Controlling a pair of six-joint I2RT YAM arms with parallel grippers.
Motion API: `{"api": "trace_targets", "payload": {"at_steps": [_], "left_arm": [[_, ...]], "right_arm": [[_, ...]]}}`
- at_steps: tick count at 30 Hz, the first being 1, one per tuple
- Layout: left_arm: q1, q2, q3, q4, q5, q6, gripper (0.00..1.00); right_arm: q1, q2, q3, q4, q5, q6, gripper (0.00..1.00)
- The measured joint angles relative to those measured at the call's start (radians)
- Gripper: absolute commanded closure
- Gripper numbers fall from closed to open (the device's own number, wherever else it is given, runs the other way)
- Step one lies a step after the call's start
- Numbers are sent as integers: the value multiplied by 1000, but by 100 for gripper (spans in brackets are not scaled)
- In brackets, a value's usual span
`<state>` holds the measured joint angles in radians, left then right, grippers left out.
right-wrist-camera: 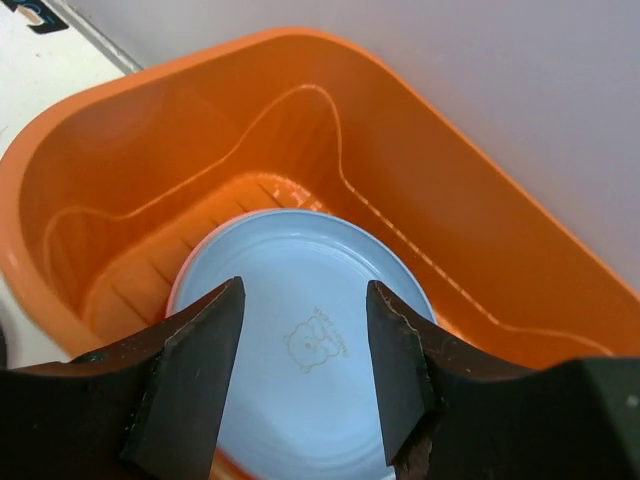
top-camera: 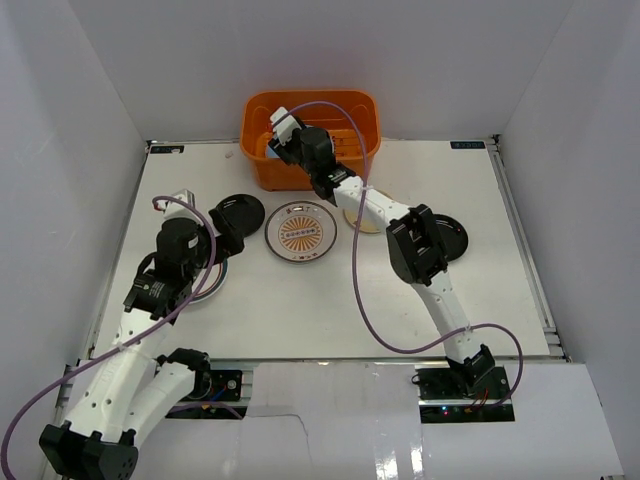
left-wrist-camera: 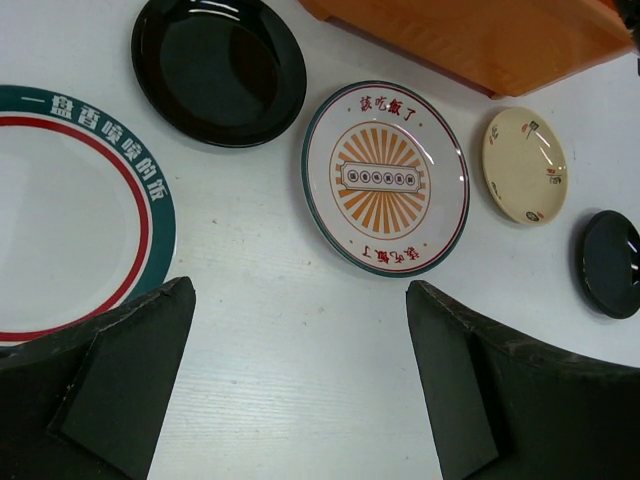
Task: Place the plates into the plastic bin on the countertop
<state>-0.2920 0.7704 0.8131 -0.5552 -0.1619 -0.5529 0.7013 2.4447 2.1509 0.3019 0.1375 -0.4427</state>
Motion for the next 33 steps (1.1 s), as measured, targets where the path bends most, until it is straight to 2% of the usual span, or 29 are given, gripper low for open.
{"api": "trace_targets", "payload": {"at_steps": [6,7,9,10,11,13,17,19,25,30,33], "left_arm": [[0,32,-23,3,45,-44,7],[0,54,-24,14,64,-51,10],[0,105,-28,43,117,-69,15],[0,136,-36,69,150,-79,17],[-1,170,-44,88,177,-90,21],[-7,250,-62,136,233,-113,27],[-18,407,-94,231,303,-155,35],[-21,466,-99,274,311,-171,36],[-26,630,-100,441,307,-214,40],[-26,764,-113,570,292,-246,45],[-26,802,-130,628,274,-261,49]], "right_arm": [[0,-170,-220,-9,10,75,42],[0,-216,-268,-13,10,94,45],[0,-338,-391,-13,10,139,55],[0,-396,-443,-16,10,160,68],[0,-465,-497,-14,8,194,77],[0,-607,-606,-2,-3,278,90],[0,-879,-853,43,-48,458,90],[0,-970,-964,66,-78,538,86],[-1,-1104,-1304,82,-208,738,73],[-1,-1220,-1490,53,-283,826,71],[-1,-1295,-1545,50,-303,845,71]]}}
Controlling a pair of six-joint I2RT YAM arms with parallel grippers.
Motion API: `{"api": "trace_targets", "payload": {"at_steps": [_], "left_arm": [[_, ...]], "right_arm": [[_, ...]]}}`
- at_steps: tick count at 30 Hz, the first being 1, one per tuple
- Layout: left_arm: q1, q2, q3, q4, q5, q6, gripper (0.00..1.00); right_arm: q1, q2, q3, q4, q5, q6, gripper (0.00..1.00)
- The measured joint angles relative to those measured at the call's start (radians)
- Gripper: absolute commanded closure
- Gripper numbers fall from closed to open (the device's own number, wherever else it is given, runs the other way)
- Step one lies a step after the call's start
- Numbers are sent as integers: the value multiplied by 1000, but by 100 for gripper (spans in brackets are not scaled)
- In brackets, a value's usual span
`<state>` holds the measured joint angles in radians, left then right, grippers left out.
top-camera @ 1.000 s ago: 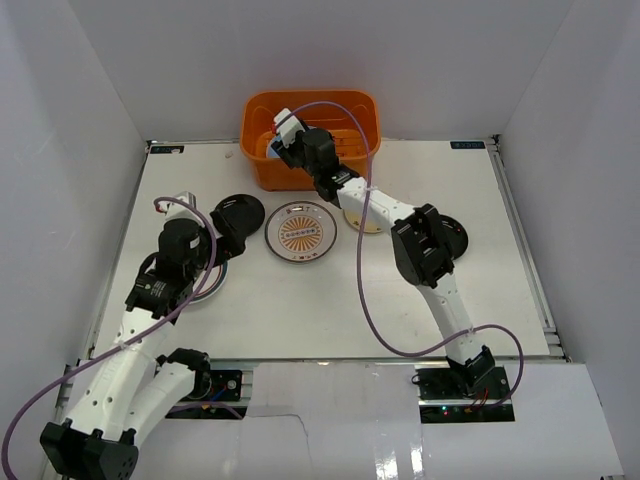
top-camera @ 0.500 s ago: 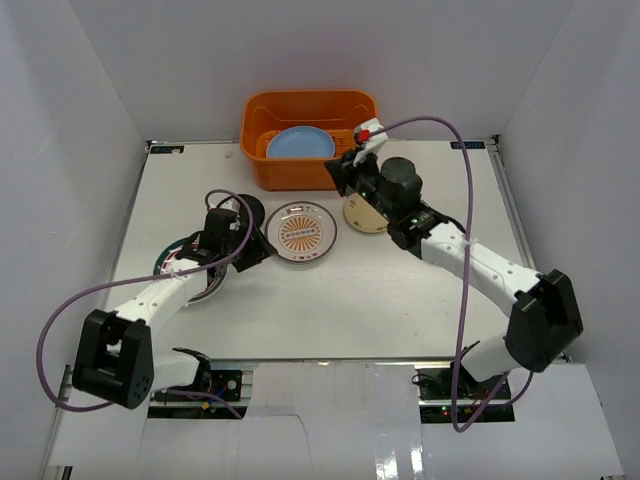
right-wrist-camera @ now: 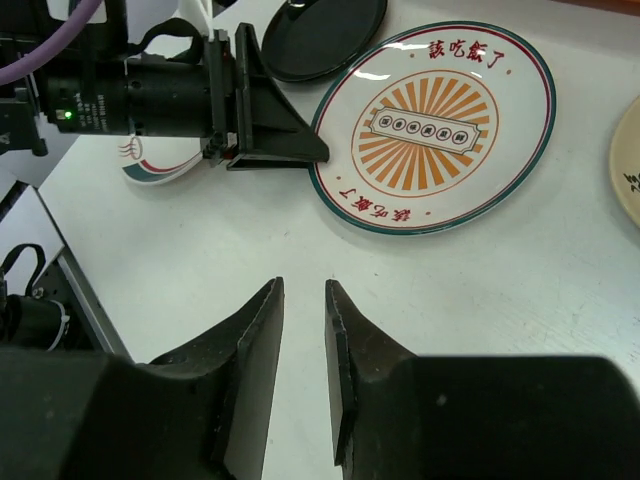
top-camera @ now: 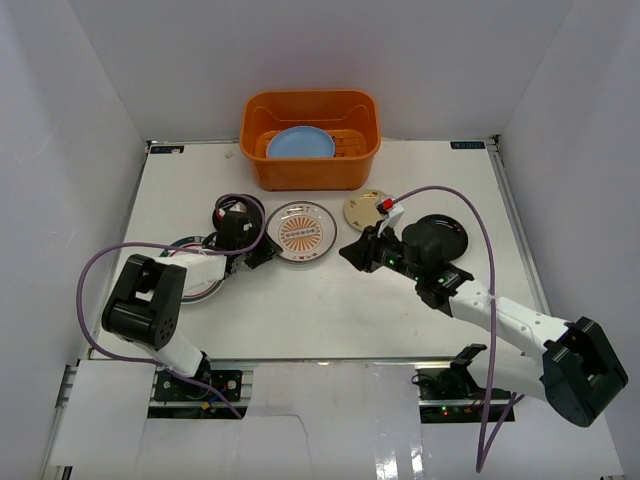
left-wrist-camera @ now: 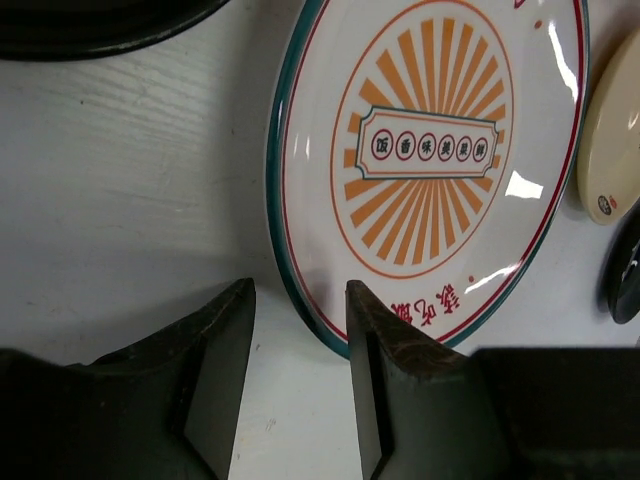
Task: Place the plates into the plastic bin on the countertop
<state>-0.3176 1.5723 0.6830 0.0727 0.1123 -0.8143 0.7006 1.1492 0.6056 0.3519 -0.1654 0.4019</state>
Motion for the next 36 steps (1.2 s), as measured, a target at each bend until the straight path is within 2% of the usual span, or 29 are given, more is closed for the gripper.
{"api": "trace_targets", "payload": {"at_steps": [7,11,12,14,15,18,23,30,32,36], "left_arm": [[0,41,-26,143,-47,-37,56],[0,67,-38,209,-64,-59,68],[0,71,-42,221,-70,-62,75],[0,74,-54,246,-82,-75,81],[0,73,-58,256,-87,-85,89],[2,62,-66,303,-91,-115,100],[-1,-5,-103,298,-98,-109,100],[-1,-200,-195,190,-37,-93,100],[-1,-266,-202,144,-8,-93,100],[-1,-395,-200,95,37,-97,100]], "right_arm": [[0,-83,-69,-7,-10,11,70],[0,-93,-91,-14,-14,14,70],[0,-97,-94,-17,-14,14,69],[0,-107,-95,-24,-15,14,69],[0,-113,-95,-28,-16,14,70],[0,-132,-95,-42,-19,14,69],[0,-165,-95,-68,-21,14,68],[0,-209,-95,-112,-17,7,54],[0,-224,-95,-131,-9,7,54],[0,-290,-100,-170,30,20,45]]}}
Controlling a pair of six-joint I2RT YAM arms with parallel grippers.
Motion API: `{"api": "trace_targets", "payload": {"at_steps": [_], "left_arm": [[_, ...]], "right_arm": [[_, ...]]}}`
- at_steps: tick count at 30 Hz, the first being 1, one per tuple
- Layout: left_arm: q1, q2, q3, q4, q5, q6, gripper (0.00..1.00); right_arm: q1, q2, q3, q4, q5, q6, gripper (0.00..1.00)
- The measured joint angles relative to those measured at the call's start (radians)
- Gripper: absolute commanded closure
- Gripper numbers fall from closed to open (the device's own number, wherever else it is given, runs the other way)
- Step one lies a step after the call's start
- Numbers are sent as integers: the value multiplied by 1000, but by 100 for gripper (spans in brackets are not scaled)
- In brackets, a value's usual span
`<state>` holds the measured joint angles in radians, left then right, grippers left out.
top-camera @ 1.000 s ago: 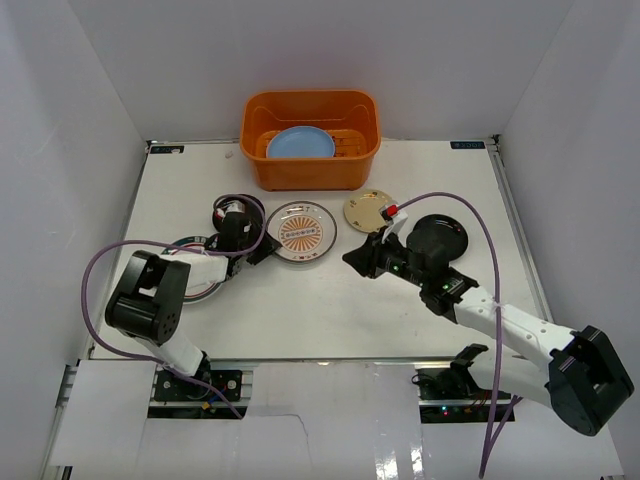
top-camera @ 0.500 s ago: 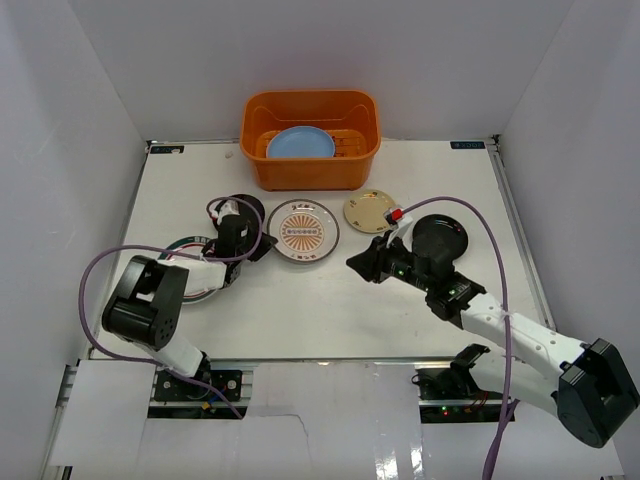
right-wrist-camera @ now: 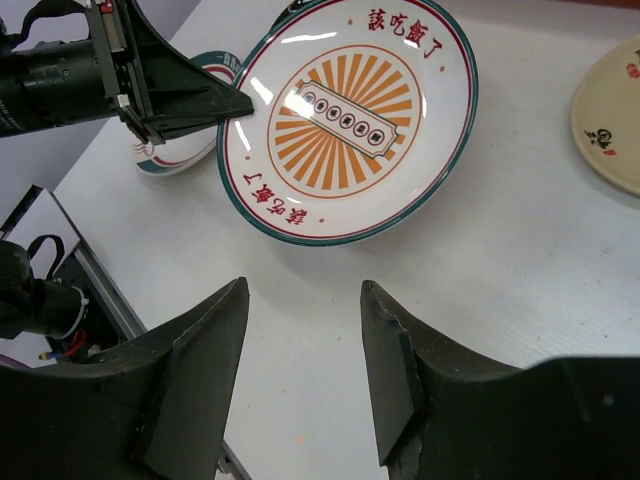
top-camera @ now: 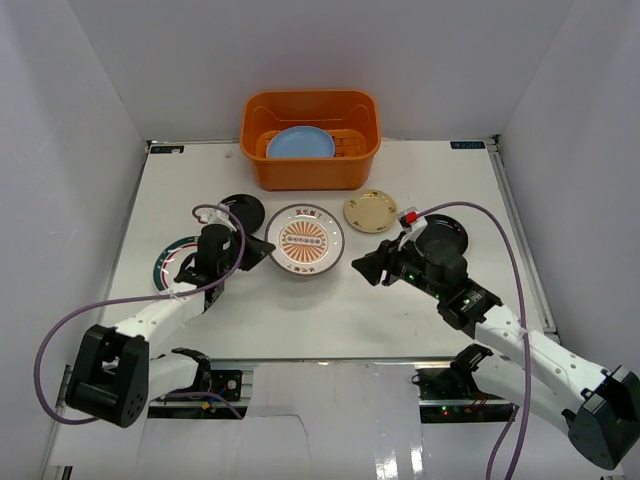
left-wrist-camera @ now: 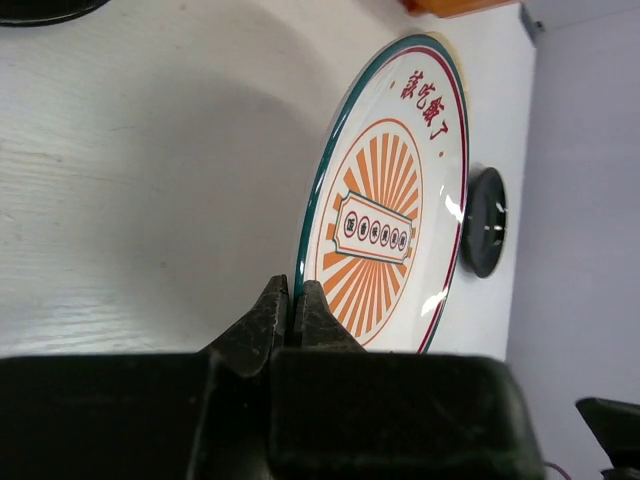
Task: Place the plates into the plastic bin on the countertop
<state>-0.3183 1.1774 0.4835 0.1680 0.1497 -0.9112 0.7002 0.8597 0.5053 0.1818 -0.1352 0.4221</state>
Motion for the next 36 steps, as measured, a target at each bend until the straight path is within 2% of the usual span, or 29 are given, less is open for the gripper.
{"api": "trace_targets", "payload": {"at_steps": [5,10,17,23,31,36], "left_arm": [[0,-105,36,-50,32,-9,100],[0,-147,123,-121,47,-10,100],[0,-108,375,-180,47,19,100],[0,113,680,-185,36,64,100],[10,510,1070,-200,2,100,100],[26,721,1241,-235,-31,109,100]], "right_arm": [[-7,-107,-5,-37,42,11,38],[-14,-179,-8,-79,105,17,37],[-26,-230,-41,-90,163,27,44],[-26,-200,-69,-107,161,37,55],[-32,-159,-96,-114,126,40,55],[-37,-132,-96,-113,90,35,53]]}}
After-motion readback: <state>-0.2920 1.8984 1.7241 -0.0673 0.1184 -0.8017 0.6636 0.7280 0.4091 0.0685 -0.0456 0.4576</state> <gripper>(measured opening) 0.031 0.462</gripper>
